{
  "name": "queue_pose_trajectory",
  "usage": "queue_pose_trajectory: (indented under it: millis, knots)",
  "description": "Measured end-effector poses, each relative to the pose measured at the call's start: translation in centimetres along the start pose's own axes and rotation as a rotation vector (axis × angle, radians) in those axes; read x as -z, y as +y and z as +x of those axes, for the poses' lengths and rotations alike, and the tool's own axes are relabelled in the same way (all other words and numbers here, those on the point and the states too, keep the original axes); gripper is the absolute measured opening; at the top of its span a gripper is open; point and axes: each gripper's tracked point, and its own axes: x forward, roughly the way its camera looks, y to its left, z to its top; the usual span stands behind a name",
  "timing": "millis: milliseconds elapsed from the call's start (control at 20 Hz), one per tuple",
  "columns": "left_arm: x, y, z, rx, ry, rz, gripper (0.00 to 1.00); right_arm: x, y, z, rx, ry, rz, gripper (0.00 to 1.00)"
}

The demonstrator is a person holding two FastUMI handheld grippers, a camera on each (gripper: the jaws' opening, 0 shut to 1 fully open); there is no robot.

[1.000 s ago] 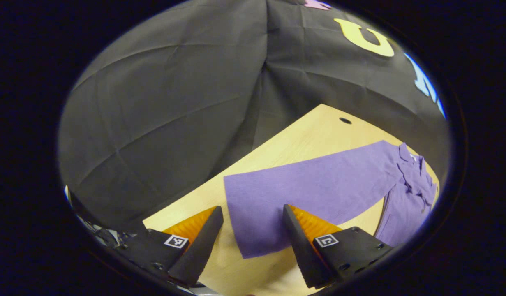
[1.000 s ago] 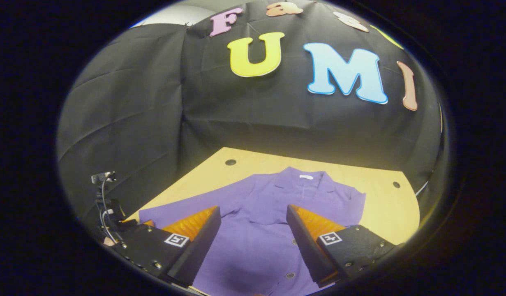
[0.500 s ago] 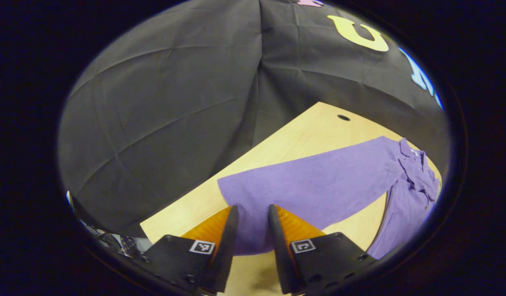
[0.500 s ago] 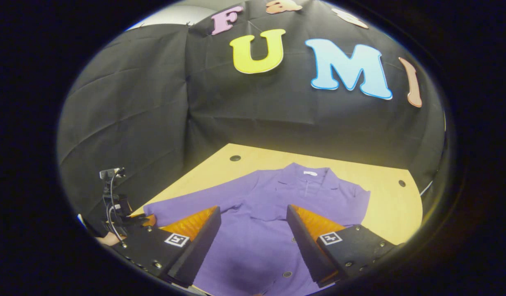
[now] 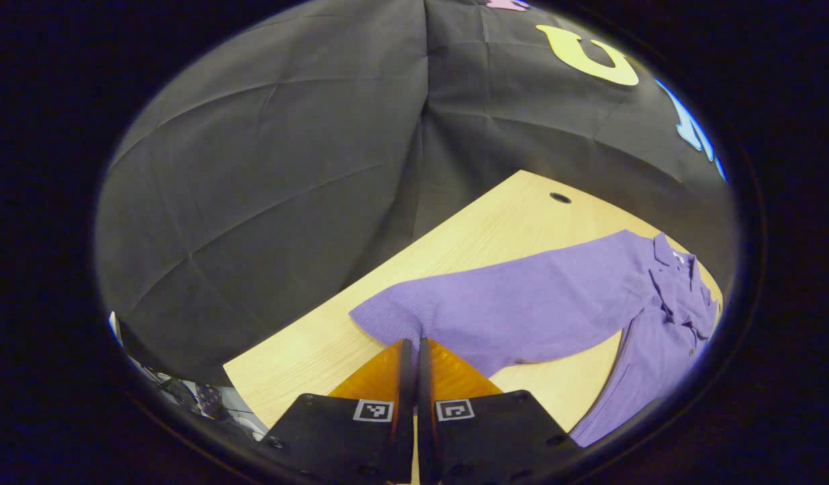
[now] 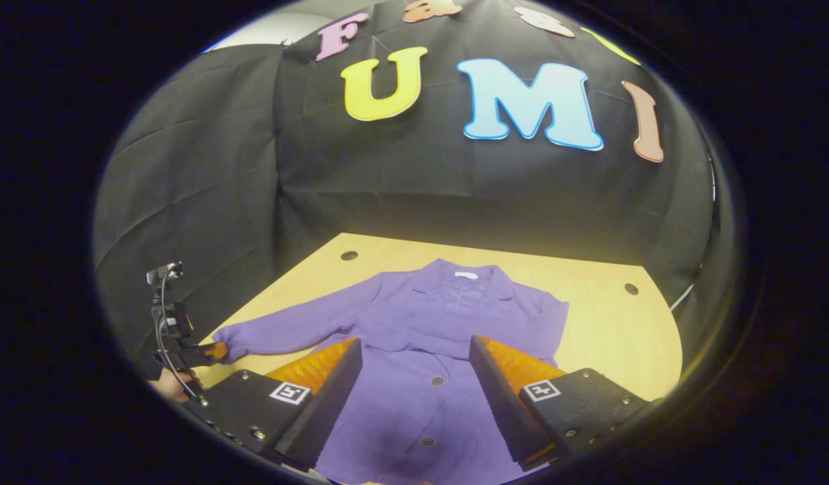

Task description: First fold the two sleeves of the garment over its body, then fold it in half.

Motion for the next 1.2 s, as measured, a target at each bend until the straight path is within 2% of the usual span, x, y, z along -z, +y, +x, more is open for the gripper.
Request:
queue_pose_trajectory:
  millis: [200,650,1000,1200]
  knots:
    - [-3.3,-5.2,-1.6,0.066,-0.075,0.053,0.09,0.8,-2.4,-0.8,0.030,0.007,0.025,0.99]
    - [-7.0,-21.8,-5.9,0.316,-0.164,0.196,0.09,2.5,-8.2,-2.7,0.128,0.010,0.052,0.99]
    - [-6.3,-35.7,-9.2,0.523,-0.202,0.334,0.09,3.4,-11.0,-3.5,0.177,0.016,0.098,0.99]
    - [-4.0,-43.3,-11.5,0.637,-0.180,0.394,0.09,4.1,-13.0,-4.5,0.210,0.020,0.124,0.99]
